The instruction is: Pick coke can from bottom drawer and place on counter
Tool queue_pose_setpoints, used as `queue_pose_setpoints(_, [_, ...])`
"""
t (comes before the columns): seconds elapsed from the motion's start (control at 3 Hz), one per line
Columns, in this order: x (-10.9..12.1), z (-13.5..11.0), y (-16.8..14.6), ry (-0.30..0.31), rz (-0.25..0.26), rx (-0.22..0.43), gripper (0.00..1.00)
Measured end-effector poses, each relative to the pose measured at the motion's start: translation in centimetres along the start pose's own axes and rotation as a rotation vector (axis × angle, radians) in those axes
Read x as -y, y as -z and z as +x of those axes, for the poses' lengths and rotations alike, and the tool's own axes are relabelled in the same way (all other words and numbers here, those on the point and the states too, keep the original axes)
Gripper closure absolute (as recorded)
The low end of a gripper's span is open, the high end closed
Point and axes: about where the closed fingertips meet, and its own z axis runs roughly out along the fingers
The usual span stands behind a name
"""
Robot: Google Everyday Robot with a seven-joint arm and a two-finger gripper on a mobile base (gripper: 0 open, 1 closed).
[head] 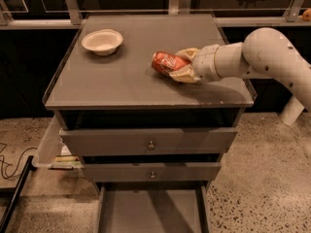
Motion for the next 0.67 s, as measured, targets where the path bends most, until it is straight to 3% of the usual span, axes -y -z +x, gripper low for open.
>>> queue_pose_setpoints(0.67, [0.0, 0.0, -0.01, 0.0, 0.0, 0.0, 0.12])
